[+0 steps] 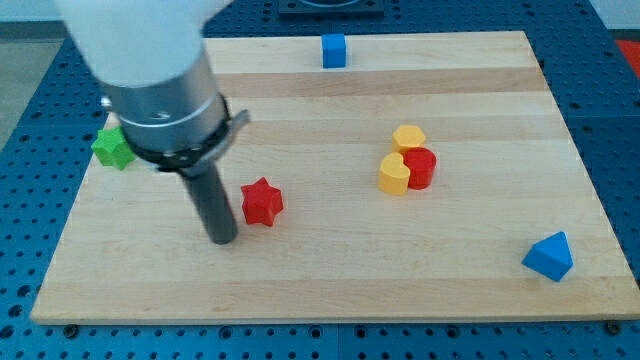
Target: Push red star to the yellow hexagon
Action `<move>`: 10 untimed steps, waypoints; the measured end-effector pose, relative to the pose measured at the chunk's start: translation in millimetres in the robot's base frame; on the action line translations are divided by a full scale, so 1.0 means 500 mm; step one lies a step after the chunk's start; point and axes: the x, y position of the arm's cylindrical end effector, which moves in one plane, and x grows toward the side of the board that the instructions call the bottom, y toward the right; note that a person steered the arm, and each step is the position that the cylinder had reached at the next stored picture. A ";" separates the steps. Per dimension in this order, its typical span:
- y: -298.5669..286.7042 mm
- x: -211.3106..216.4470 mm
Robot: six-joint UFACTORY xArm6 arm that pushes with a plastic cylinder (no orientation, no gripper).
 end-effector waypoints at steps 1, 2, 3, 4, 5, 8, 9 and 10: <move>0.107 -0.049; 0.183 -0.106; 0.177 -0.083; 0.102 -0.003; 0.016 0.021; 0.181 -0.173; 0.136 -0.156; 0.035 -0.150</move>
